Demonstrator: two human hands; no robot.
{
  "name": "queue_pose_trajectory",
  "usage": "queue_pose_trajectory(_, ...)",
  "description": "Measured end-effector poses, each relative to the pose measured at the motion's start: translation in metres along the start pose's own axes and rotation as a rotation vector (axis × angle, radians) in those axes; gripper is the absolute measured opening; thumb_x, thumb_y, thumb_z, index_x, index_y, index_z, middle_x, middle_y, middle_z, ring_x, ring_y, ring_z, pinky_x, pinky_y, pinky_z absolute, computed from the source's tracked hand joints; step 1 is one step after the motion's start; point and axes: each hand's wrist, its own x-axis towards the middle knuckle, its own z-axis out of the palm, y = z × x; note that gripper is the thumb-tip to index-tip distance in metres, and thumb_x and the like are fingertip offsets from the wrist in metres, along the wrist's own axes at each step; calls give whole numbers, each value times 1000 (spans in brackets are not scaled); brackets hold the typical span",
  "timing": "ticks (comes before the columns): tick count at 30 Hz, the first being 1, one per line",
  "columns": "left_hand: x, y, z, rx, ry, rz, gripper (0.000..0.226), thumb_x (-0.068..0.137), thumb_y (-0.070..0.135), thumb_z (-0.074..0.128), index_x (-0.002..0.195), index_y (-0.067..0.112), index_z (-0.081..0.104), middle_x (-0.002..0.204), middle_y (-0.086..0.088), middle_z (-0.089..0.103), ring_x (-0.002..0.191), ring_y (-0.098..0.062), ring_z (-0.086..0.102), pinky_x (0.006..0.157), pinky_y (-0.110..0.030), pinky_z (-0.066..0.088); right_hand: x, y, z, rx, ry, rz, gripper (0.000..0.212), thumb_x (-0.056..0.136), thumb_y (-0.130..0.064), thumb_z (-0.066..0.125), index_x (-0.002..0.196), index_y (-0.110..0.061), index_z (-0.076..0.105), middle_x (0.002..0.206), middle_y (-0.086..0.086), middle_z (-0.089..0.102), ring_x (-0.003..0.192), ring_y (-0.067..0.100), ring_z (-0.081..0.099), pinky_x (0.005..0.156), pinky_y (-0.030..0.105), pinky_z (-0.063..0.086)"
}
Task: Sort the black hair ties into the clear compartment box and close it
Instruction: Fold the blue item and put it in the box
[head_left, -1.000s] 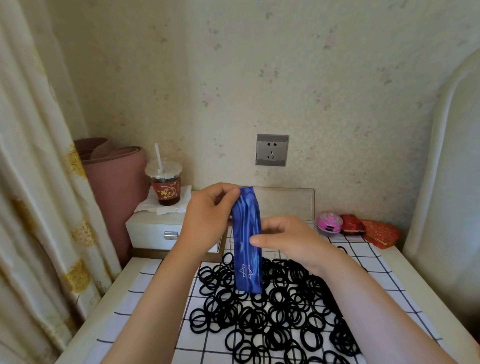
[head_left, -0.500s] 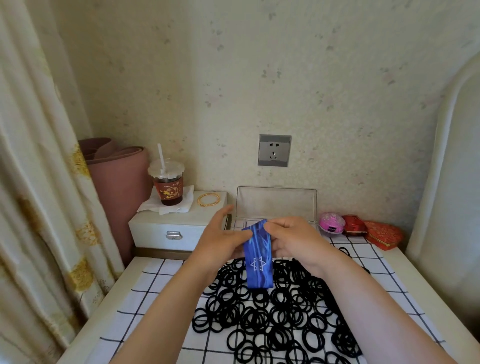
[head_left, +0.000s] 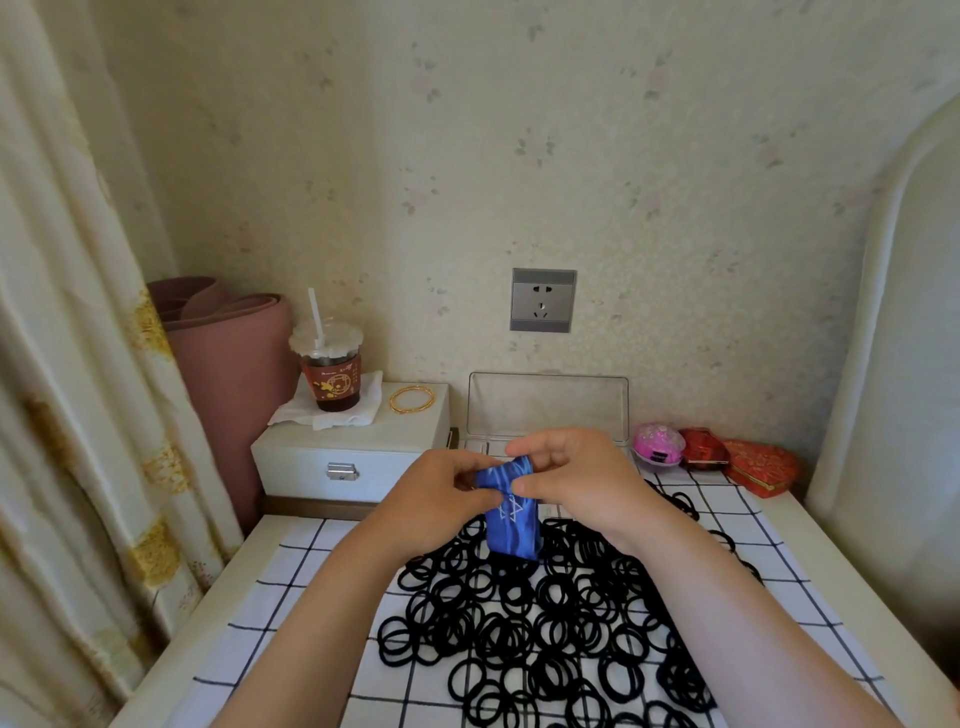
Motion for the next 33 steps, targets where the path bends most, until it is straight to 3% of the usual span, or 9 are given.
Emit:
queue_pose_trajectory(4, -2, 4, 2, 106, 15, -5, 20, 93, 19, 58, 90, 20, 78, 76, 1, 59, 68, -9, 52, 69, -26, 40, 1, 0, 0, -195, 22, -79, 29, 81, -4, 78, 90, -32, 74, 86, -3, 75, 74, 4, 67, 79, 22, 57)
queue_pose_trajectory(7, 0, 5, 2, 6, 47, -44, 23, 92, 22, 59, 93, 4, 73, 93, -13, 64, 87, -26, 63, 85, -35, 47, 2, 0, -1, -252, 23, -133, 21, 86, -14, 74, 83, -34, 74, 82, -11, 72, 75, -1, 64, 72, 15, 49)
queue_pose_trajectory(8, 0, 5, 1, -91, 53, -70, 24, 90, 24, 59, 94, 5, 73, 100, -15, 67, 95, -30, 65, 93, -41, 48, 2, 0, -1, -214, 31, -124, 16, 87, -17, 73, 83, -32, 74, 83, -11, 72, 78, 1, 65, 75, 16, 48)
queue_pose_trajectory(10, 0, 6, 0, -301, 39, -115, 21, 92, 23, 57, 96, 11, 75, 100, -15, 73, 92, -28, 69, 97, -47, 49, 2, -1, -2, -35, 31, -60, 4, 89, -23, 71, 87, -24, 74, 87, -9, 74, 81, 5, 68, 84, 26, 50)
queue_pose_trajectory(14, -1, 9, 4, -488, 34, -141, 20, 98, 23, 57, 101, 18, 76, 100, -10, 76, 93, -24, 71, 90, -43, 56, -1, 4, -3, 168, -227, 142, 30, 85, -35, 75, 109, -17, 73, 106, 2, 77, 103, 21, 73, 100, 42, 50)
queue_pose_trajectory(18, 2, 5, 4, -594, 98, -185, 18, 96, 19, 61, 108, 11, 73, 105, -13, 75, 96, -26, 72, 87, -43, 58, 1, 10, -2, 273, -199, 213, 25, 89, -12, 72, 112, -4, 71, 107, 15, 76, 104, 32, 72, 100, 47, 53)
queue_pose_trajectory(23, -4, 2, 9, -706, -156, -278, 28, 95, 16, 62, 118, 1, 67, 113, -18, 72, 110, -32, 68, 97, -43, 53, 2, 7, -1, 316, -121, 207, 26, 91, -16, 71, 112, -2, 71, 107, 19, 75, 102, 38, 71, 82, 42, 61)
queue_pose_trajectory(26, -2, 0, 14, -644, -76, -265, 21, 96, 12, 61, 115, 2, 65, 108, -16, 74, 105, -31, 70, 93, -43, 56, 1, 7, -1, 306, -104, 216, 26, 92, -21, 70, 112, -4, 71, 107, 19, 75, 101, 39, 71, 85, 48, 60)
queue_pose_trajectory(33, 0, 1, 15, -640, 27, -285, 9, 97, 10, 58, 102, 7, 65, 99, -17, 75, 87, -27, 73, 72, -37, 61, 0, 8, 3, 291, -119, 237, 18, 97, -12, 61, 112, -4, 69, 105, 22, 74, 102, 42, 70, 89, 53, 58)
